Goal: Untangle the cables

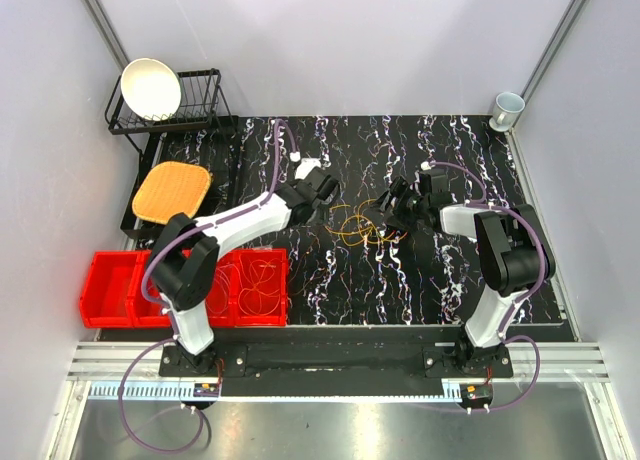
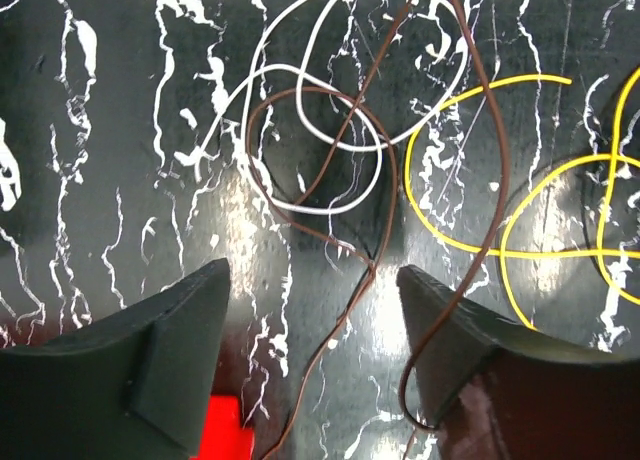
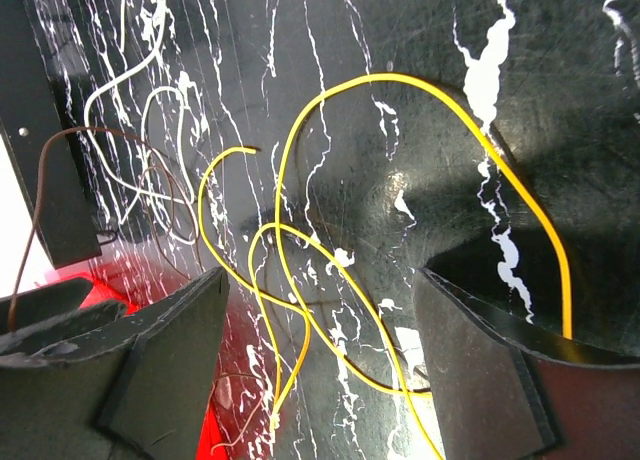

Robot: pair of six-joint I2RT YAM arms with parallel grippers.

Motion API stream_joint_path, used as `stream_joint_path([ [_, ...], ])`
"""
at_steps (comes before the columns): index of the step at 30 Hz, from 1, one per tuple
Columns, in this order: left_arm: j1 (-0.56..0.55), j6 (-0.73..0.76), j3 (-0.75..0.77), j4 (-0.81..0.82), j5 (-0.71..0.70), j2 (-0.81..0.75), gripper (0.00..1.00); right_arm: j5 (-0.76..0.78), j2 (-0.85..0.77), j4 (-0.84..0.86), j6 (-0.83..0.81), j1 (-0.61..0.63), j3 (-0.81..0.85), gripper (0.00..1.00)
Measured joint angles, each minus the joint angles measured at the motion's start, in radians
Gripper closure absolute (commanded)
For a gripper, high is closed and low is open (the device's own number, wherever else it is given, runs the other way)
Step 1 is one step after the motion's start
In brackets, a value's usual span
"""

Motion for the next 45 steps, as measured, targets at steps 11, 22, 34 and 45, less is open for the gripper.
stream_joint_path([
  [11,-0.106,-0.069,-0.098,0.033,-0.006,-0.1,0.01,-0.019,0.012,0.006,0.005,0.0,0.005,0.2],
  [22,-0.074,-0.121,-0.15,0.105,0.006,-0.059,0.21,-0.035,0.019,0.013,0.008,0.0,0.008,0.2],
  [34,-0.011,-0.119,-0.169,0.205,0.051,0.02,0.36,-0.037,0.024,0.013,0.012,0.0,0.013,0.2],
  [45,0.015,-0.108,-0.168,0.251,0.084,0.07,0.58,-0.045,0.035,0.016,0.014,0.0,0.022,0.21],
])
